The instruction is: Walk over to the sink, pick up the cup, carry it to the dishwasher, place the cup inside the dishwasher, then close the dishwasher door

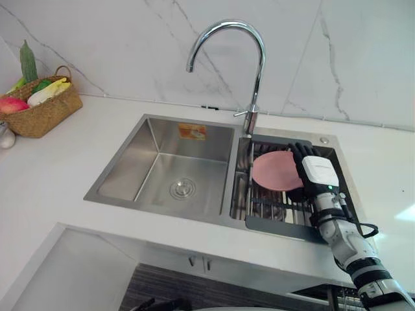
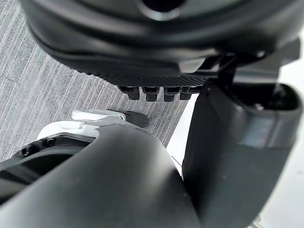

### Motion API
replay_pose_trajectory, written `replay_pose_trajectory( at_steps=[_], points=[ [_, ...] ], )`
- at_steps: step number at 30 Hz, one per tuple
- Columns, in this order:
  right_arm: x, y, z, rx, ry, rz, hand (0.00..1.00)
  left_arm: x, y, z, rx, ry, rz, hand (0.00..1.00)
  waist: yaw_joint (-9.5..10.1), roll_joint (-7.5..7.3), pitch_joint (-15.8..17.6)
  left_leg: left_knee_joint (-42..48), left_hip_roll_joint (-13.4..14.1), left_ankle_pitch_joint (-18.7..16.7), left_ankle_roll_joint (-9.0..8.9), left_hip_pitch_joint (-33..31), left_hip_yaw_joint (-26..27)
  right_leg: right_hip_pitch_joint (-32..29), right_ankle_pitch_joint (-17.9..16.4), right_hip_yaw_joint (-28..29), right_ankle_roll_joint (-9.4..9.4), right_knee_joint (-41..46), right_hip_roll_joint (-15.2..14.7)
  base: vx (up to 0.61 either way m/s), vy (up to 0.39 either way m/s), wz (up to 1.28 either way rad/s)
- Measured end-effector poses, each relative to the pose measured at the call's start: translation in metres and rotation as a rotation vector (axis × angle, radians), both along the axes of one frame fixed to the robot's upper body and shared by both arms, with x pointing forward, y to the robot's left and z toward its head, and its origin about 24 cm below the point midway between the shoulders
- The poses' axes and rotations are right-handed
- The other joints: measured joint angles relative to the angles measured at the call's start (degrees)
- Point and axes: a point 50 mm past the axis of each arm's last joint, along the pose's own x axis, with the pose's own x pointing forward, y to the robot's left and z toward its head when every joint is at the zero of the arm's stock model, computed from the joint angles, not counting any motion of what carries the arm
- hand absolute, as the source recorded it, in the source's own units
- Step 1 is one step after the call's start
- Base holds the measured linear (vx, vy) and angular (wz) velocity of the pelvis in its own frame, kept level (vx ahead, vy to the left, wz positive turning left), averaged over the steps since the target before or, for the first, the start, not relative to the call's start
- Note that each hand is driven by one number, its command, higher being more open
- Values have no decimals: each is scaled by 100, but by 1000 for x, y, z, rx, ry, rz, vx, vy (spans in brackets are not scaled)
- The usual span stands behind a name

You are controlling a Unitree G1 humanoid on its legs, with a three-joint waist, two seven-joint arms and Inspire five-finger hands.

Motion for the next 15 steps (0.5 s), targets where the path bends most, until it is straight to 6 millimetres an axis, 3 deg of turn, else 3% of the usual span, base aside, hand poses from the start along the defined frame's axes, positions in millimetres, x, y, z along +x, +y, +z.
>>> replay_pose_trajectory(
  at_steps=[10, 15],
  points=[
    [-1, 0, -7, -81, 22, 45, 0, 3, 0, 1, 7, -16, -24, 100, 70, -24, 30, -1, 13, 0, -35, 1, -15, 1, -47, -30, -2, 49, 1, 0, 0, 0],
    [-2, 5, -4, -141, -54, 107, 0, 6, 1, 1, 6, -25, -33, 100, 80, -26, 101, -1, 18, 0, -36, -4, -16, 1, -46, -20, -14, 55, 2, 0, 0, 0]
  ],
)
